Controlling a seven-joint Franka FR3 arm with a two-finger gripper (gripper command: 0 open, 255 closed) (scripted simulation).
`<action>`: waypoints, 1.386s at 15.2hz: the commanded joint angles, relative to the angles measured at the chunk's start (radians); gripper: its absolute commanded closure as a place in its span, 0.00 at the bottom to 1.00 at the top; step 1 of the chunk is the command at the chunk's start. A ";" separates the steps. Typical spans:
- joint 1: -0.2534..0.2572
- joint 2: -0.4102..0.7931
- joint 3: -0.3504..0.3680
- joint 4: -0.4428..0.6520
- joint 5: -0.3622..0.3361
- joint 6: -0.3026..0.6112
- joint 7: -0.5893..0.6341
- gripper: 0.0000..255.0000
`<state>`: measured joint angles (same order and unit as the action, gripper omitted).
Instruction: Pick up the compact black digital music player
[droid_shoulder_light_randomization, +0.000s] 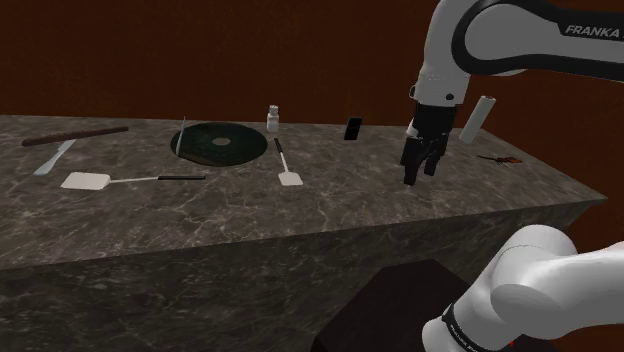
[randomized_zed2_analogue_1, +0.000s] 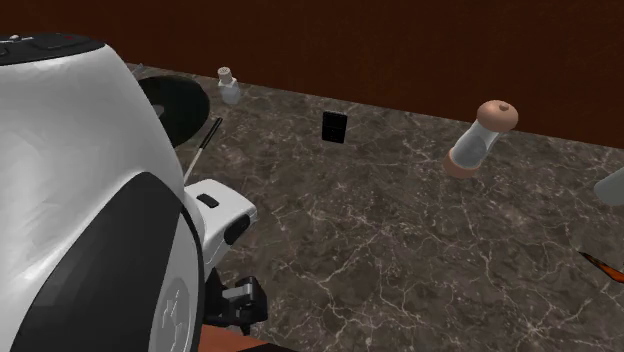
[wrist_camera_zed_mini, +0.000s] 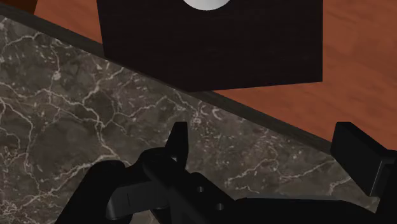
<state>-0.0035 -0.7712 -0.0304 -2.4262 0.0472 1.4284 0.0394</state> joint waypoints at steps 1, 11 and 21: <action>0.000 0.000 0.000 0.000 0.000 0.000 0.000 0.00; -0.067 0.335 -0.029 0.176 -0.030 0.223 0.085 0.00; -0.124 0.656 -0.076 0.447 -0.044 0.339 0.166 0.00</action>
<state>-0.1233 -0.1465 -0.1029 -2.0092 0.0032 1.7593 0.1933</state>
